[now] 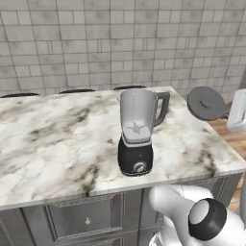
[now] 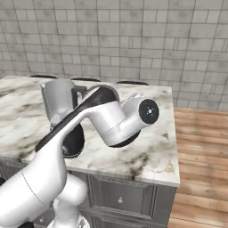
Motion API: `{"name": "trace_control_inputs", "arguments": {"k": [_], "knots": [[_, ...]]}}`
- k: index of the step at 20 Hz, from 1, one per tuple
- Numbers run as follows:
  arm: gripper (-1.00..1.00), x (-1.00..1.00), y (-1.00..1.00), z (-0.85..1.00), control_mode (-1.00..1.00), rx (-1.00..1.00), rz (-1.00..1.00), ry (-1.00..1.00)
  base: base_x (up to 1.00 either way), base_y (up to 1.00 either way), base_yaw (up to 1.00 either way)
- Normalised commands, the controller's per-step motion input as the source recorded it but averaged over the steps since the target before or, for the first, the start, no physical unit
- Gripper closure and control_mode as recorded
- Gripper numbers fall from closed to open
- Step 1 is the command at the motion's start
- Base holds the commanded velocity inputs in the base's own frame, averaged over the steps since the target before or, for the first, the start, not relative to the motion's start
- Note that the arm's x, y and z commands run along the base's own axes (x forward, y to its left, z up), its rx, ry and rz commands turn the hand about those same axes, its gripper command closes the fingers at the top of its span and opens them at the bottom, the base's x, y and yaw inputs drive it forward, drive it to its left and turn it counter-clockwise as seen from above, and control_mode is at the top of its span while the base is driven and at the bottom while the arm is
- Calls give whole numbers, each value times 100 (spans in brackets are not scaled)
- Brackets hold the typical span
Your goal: Close the lid blender by securely placing the lid on top.
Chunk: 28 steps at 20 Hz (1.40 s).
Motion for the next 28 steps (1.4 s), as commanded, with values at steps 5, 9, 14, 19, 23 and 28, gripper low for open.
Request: {"name": "trace_control_inputs", "arguments": {"k": [5, 9, 14, 19, 23, 28], "knots": [[100, 0, 56, 78, -100, 0, 7, -6, 0, 0, 0], [100, 0, 69, 61, -100, 0, 9, -2, 0, 0, 0], [100, 13, 82, 34, -100, -1, 14, 1, 0, 0, 0], [100, 57, 84, 15, -100, -8, 7, 9, 0, 0, 0], [100, 84, 55, 3, -100, -15, 2, 24, 0, 0, 0], [100, 46, 17, 0, -100, -16, 4, 14, 0, 0, 0]]}}
